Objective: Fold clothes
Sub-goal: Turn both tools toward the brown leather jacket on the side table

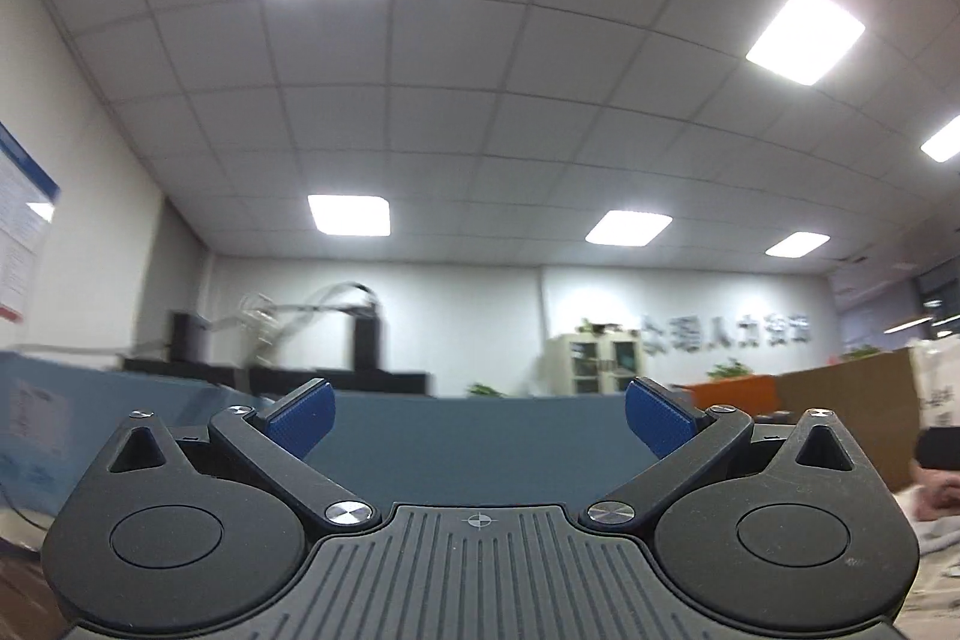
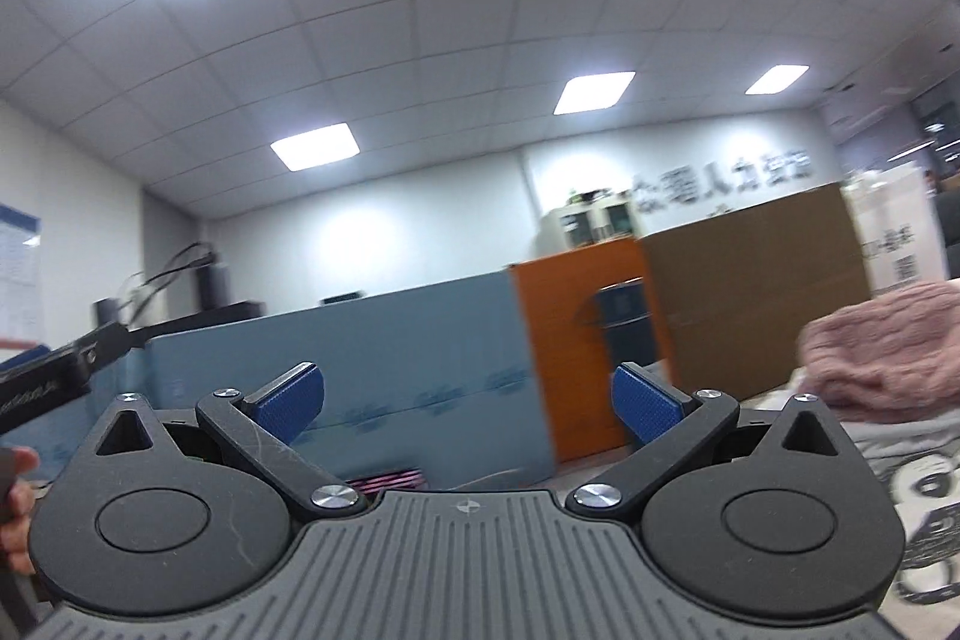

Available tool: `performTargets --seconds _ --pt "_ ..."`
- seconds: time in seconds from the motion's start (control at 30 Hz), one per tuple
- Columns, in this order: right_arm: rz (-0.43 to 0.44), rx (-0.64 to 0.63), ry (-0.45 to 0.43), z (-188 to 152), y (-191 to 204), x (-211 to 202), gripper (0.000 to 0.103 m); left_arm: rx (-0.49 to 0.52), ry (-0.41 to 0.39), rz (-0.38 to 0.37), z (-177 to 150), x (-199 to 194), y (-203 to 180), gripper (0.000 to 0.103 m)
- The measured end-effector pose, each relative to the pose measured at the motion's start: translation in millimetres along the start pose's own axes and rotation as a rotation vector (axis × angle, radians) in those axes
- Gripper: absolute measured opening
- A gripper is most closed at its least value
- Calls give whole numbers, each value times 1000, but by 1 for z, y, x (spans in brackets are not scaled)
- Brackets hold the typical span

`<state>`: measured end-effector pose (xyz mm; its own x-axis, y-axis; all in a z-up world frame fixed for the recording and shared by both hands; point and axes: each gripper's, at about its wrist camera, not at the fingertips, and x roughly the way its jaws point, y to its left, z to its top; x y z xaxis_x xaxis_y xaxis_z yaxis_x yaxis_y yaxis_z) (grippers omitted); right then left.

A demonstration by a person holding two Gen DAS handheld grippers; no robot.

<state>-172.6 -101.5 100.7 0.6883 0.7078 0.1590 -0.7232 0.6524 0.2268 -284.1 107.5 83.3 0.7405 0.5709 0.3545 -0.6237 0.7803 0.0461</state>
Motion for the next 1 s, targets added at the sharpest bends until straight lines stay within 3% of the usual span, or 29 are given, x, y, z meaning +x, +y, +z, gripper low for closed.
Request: performTargets --seconds 0.13,0.3,0.53,0.7,0.8,0.87,1.0 --pt "112 -48 42 0 39 14 103 28 -43 142 22 -8 49 103" --pt "262 -73 153 -7 86 41 103 -127 12 276 34 -8 125 103" --pt "403 -131 303 -37 155 79 103 -536 190 187 -15 -4 238 103" --pt "501 -119 399 -59 203 106 103 -827 253 216 -61 -20 288 103" --pt "563 -113 449 -70 240 122 103 -996 307 165 -83 -22 316 103" --pt "582 -106 498 -78 264 133 103 -1035 306 206 -93 -25 324 103" --pt "589 -128 598 -96 307 156 103 -1165 355 196 -116 -25 338 103"
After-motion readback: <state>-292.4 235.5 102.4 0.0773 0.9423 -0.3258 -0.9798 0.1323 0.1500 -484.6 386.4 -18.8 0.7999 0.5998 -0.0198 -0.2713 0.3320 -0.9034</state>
